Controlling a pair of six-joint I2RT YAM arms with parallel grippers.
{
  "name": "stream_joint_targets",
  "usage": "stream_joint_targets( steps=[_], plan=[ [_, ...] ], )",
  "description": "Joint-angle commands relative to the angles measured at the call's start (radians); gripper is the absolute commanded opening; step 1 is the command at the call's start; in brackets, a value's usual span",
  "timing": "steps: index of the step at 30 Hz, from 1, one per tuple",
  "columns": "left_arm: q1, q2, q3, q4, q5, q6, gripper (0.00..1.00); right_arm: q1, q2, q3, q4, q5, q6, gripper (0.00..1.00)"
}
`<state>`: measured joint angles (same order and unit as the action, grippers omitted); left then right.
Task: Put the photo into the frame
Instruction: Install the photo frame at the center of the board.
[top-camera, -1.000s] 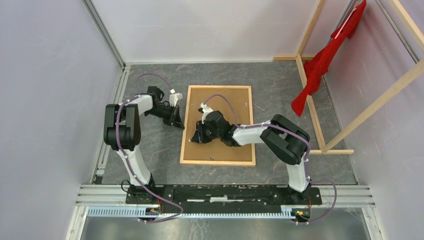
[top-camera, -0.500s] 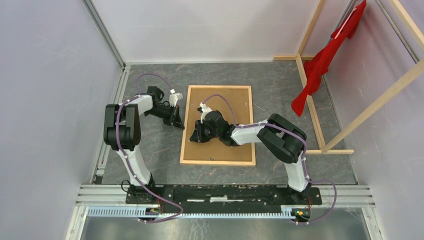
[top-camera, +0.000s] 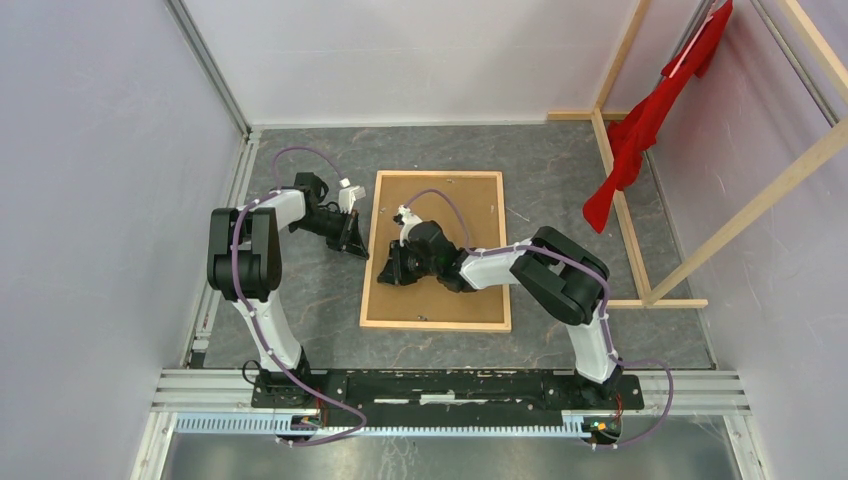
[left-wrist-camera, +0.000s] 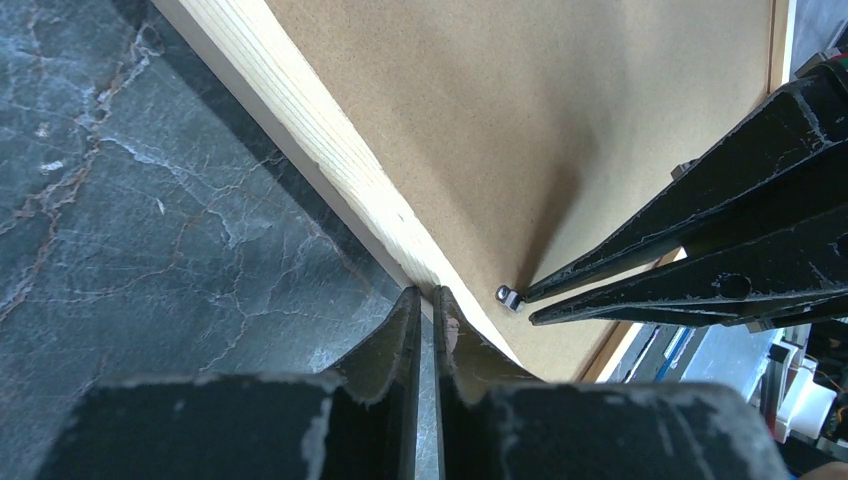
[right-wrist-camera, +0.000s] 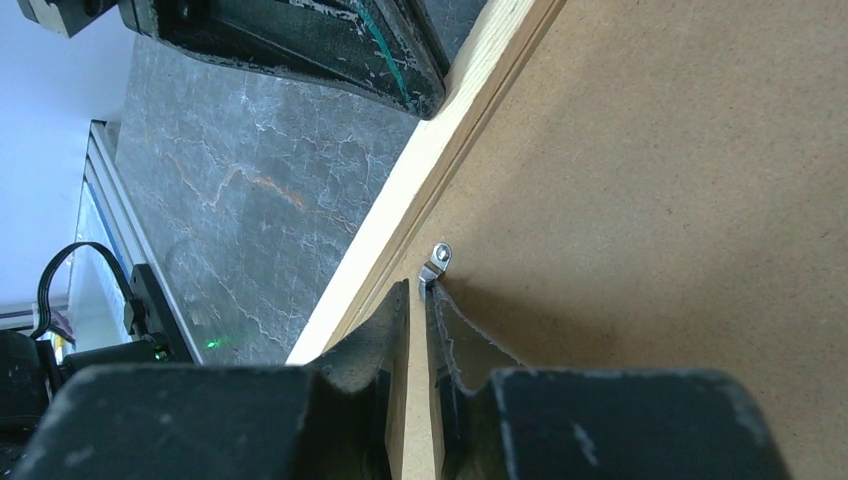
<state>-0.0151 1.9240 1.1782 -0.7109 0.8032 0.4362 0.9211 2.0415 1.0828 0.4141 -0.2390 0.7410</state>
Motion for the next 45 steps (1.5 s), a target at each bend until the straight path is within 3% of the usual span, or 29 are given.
stream_joint_targets(
  steps=[1, 30, 45],
  plan=[
    [-0.003, 0.03, 0.0, 0.028, -0.073, 0.058, 0.13, 0.008, 0.026, 0.032, 0.01, -0.007, 0.006, 0.16],
    [-0.003, 0.036, -0.002, 0.028, -0.07, 0.059, 0.12, -0.009, 0.079, 0.087, 0.011, 0.045, 0.007, 0.0],
    [-0.003, 0.032, -0.006, 0.026, -0.07, 0.063, 0.12, -0.009, 0.08, 0.094, 0.002, 0.125, -0.017, 0.0]
  ],
)
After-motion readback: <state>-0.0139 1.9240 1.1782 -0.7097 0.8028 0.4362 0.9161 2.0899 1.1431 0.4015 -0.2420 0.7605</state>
